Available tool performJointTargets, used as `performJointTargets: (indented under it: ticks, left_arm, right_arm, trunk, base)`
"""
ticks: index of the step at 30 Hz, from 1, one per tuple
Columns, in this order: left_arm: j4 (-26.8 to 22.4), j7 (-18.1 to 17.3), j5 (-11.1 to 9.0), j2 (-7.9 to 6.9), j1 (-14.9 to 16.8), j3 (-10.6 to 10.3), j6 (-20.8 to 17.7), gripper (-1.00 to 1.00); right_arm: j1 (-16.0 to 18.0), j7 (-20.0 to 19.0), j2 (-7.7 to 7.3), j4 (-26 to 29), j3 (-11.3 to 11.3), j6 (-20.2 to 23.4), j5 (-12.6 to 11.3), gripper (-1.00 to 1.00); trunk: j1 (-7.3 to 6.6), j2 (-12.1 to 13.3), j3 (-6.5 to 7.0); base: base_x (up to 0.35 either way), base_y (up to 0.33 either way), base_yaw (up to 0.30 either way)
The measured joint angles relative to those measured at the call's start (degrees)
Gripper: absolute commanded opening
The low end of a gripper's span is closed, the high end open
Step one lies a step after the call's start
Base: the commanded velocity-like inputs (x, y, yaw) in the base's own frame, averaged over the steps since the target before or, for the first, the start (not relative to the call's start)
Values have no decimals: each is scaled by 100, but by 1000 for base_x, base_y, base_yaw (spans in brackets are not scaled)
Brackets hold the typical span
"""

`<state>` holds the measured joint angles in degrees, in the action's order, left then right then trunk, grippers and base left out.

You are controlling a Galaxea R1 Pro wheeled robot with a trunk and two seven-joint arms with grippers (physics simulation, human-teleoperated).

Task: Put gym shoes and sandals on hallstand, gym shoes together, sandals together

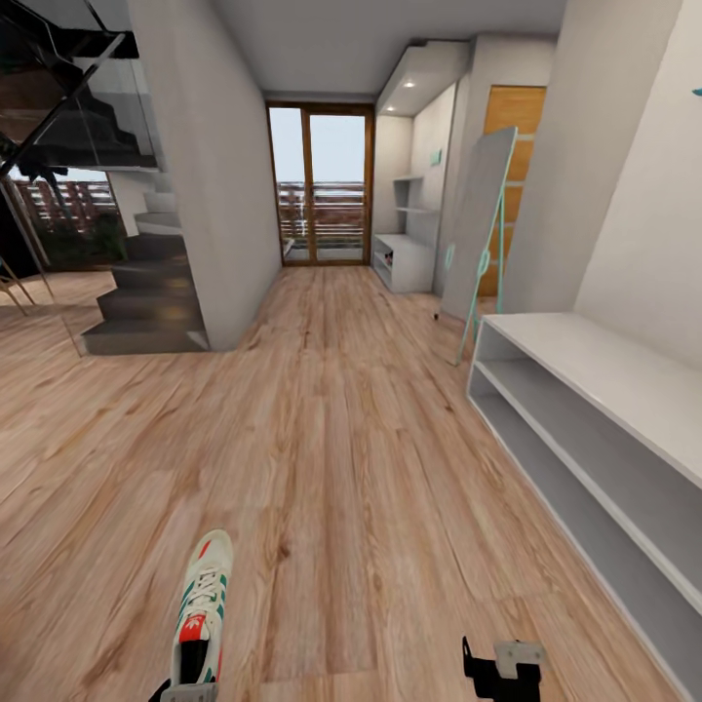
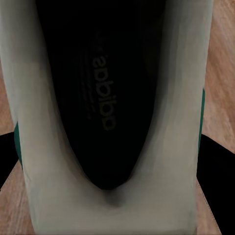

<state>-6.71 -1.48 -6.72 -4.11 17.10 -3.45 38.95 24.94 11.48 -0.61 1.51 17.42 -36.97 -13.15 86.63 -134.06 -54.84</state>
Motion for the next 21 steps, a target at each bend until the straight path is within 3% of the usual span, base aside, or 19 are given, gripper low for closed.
performJointTargets:
  ticks: [21]
  left_arm:
    - [0, 3, -1, 0, 0, 2, 0, -100]
  right_arm:
    - [0, 15, 44, 9, 0, 10, -28, 100]
  trunk:
    - [0, 0, -31]
  base:
    - [336, 0, 33]
